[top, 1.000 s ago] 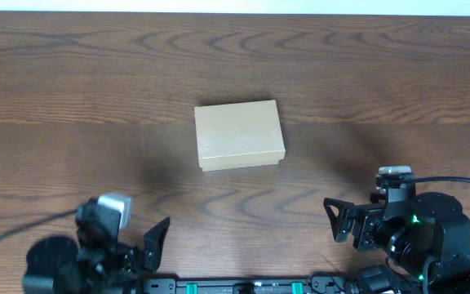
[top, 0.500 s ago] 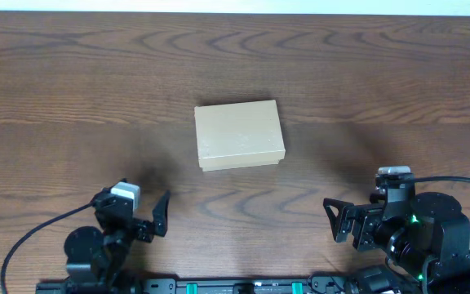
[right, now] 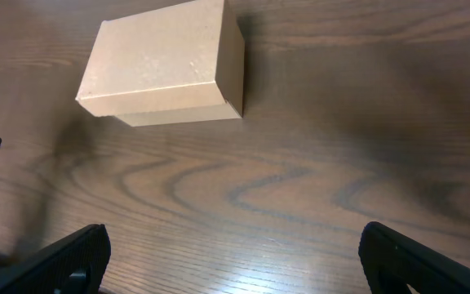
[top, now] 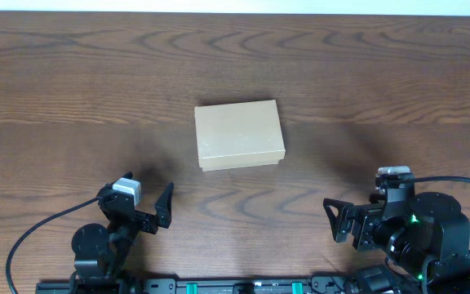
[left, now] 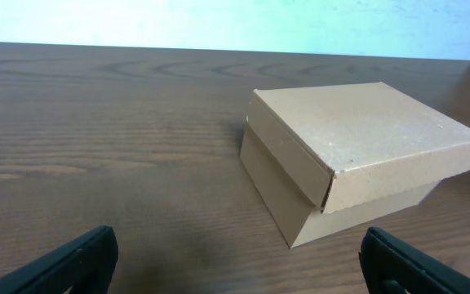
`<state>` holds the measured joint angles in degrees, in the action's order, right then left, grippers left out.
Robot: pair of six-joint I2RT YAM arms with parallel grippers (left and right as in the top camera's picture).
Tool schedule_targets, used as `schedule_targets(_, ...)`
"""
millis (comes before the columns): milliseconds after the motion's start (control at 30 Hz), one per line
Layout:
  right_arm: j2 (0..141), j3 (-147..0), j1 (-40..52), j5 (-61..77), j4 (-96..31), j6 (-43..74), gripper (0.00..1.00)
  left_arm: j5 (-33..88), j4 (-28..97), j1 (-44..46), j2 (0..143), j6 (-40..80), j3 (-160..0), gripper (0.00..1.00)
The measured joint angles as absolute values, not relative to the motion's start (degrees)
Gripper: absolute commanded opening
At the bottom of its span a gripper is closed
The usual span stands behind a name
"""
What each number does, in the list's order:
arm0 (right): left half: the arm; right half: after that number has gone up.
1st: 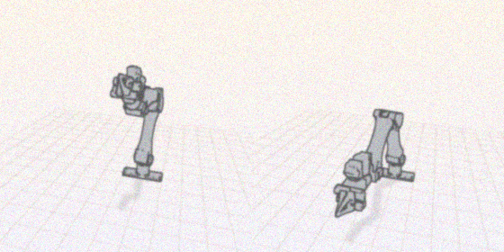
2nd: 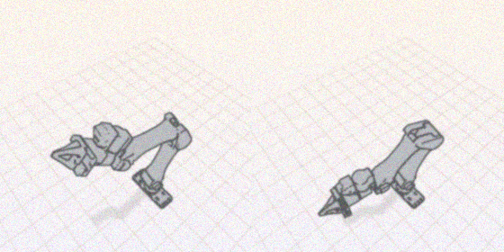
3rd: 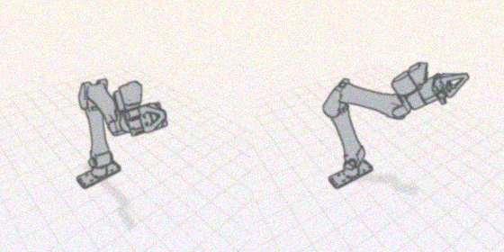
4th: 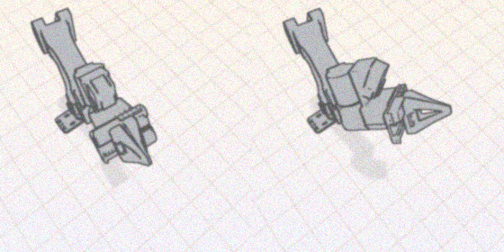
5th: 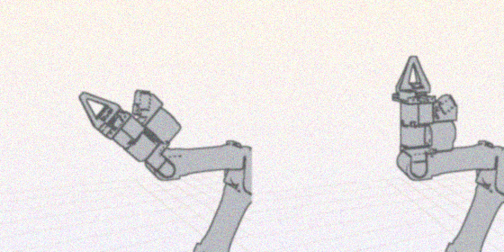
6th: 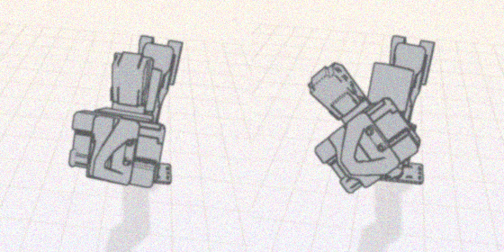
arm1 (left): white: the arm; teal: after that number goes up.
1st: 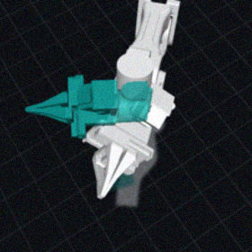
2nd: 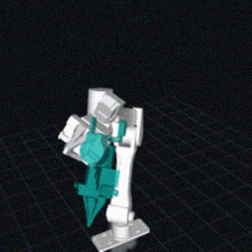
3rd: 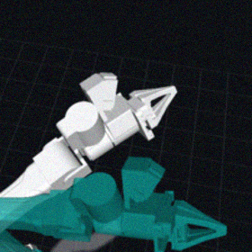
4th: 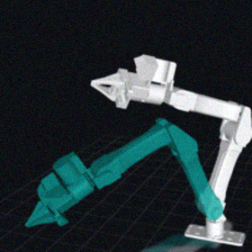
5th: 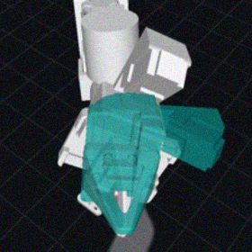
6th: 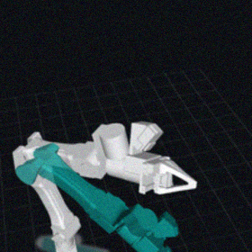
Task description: Pack container
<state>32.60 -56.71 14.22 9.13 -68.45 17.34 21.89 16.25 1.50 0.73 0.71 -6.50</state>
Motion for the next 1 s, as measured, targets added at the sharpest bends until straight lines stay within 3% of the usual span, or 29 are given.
schedule_targets(600,32.49,-56.71,14.63,8.86,-68.42,17.28,0.99,21.89,16.25,1.5,0.73,0.71,-6.5,0.95)
schedule_targets(800,28.95,-55.9,19.51,4.82,-67.35,15.68,0.99,21.89,16.21,1.5,0.73,0.71,-6.5,0.95)
schedule_targets(1000,21.74,-44.58,26.37,-0.12,-56.4,14.31,0.99,21.89,15.99,1.5,0.73,0.71,-6.44,0.95)
